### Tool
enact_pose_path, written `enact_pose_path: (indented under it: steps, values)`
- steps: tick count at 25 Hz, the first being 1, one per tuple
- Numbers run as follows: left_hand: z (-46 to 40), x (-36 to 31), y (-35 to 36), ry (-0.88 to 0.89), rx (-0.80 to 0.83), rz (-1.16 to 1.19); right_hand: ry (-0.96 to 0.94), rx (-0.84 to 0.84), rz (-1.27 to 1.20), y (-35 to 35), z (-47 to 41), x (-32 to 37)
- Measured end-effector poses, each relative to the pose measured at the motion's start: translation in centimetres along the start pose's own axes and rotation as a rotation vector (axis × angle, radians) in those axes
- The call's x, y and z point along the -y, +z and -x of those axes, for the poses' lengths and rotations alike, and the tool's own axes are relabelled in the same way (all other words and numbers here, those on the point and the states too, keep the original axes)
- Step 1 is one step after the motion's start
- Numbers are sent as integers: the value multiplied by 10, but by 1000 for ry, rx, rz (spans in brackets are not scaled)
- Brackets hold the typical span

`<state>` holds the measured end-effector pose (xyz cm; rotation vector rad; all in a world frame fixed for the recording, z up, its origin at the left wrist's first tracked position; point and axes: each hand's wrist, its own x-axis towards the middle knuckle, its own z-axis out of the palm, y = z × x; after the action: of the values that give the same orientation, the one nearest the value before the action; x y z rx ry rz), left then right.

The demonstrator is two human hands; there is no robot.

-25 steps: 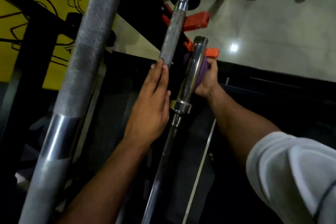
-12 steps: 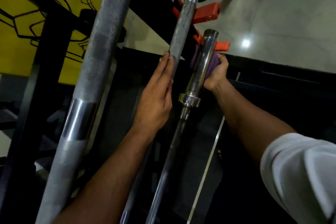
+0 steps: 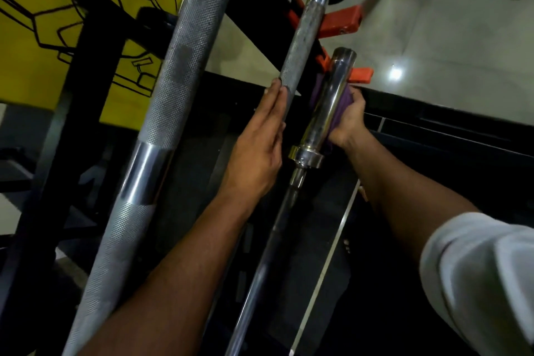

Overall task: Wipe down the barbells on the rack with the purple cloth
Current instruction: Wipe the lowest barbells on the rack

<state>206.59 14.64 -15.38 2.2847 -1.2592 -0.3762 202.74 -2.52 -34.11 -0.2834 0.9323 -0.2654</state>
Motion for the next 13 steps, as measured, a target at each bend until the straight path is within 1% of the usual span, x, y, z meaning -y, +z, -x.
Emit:
enact_pose_path:
  steps: [4, 7, 9, 10, 11, 12, 13]
  values:
    - [1, -3, 0, 25, -38, -52, 124, 5, 308, -23, 25, -10]
    - [1, -4, 0, -5, -24, -135, 69, 7, 513, -29, 63, 2]
    - [0, -10, -4, 36, -43, -251, 15, 18, 648, -30, 100, 15]
    - [5, -13, -5, 93, -55, -302, -58, 25, 725, -31, 118, 19]
    - [16, -15, -1, 164, -64, -328, -179, 56, 838, -30, 138, 25]
    - [37, -14, 9, 210, -45, -314, -341, 102, 984, -26, 154, 30]
    - [69, -9, 26, 204, 0, -298, -506, 172, 1127, -21, 167, 30]
